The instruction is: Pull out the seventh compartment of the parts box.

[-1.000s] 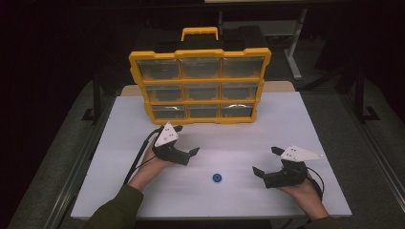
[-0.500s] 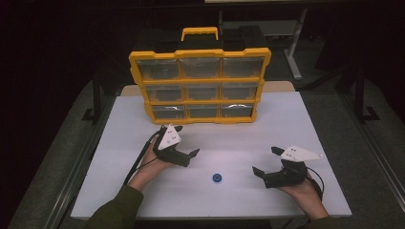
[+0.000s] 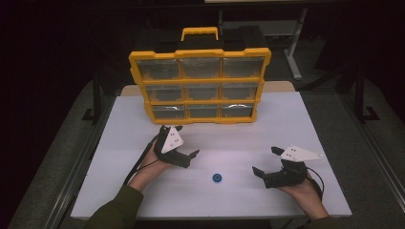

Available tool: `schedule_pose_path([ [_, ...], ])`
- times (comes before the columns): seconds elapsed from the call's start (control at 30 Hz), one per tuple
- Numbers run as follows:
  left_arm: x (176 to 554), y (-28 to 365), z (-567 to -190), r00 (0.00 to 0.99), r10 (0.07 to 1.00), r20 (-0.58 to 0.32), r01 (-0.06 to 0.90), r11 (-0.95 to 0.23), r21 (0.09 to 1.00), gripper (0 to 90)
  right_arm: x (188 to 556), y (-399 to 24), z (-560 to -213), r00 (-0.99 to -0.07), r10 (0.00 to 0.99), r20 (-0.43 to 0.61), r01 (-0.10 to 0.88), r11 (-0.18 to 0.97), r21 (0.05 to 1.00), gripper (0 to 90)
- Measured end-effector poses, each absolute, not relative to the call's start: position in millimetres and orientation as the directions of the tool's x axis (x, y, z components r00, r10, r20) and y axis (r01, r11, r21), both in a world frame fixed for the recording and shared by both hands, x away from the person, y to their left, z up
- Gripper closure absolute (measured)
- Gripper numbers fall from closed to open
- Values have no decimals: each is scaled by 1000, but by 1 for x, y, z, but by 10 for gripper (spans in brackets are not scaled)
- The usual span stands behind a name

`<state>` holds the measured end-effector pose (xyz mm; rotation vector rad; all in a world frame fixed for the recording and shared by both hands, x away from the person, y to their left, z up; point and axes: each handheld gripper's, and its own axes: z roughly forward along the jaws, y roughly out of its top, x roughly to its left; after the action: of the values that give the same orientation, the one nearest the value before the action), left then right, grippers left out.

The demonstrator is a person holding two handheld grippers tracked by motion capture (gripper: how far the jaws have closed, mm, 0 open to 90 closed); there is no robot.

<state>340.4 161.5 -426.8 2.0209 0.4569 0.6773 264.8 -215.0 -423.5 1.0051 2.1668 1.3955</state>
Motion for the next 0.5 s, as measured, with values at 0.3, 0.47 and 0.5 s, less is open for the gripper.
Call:
schedule_pose_path([
  [0.3, 340, 161, -427, 772, 552, 314, 31, -527, 850, 0, 265, -215, -424, -676, 734, 67, 364, 254, 896, 0],
  [0.47, 339, 161, -427, 766, 549, 333, 20, -538, 843, 0, 265, -215, -424, -677, 733, 67, 365, 254, 896, 0],
  [0.5, 339, 161, -427, 765, 550, 335, 18, -538, 843, 0, 265, -215, -424, -677, 733, 67, 364, 254, 896, 0],
])
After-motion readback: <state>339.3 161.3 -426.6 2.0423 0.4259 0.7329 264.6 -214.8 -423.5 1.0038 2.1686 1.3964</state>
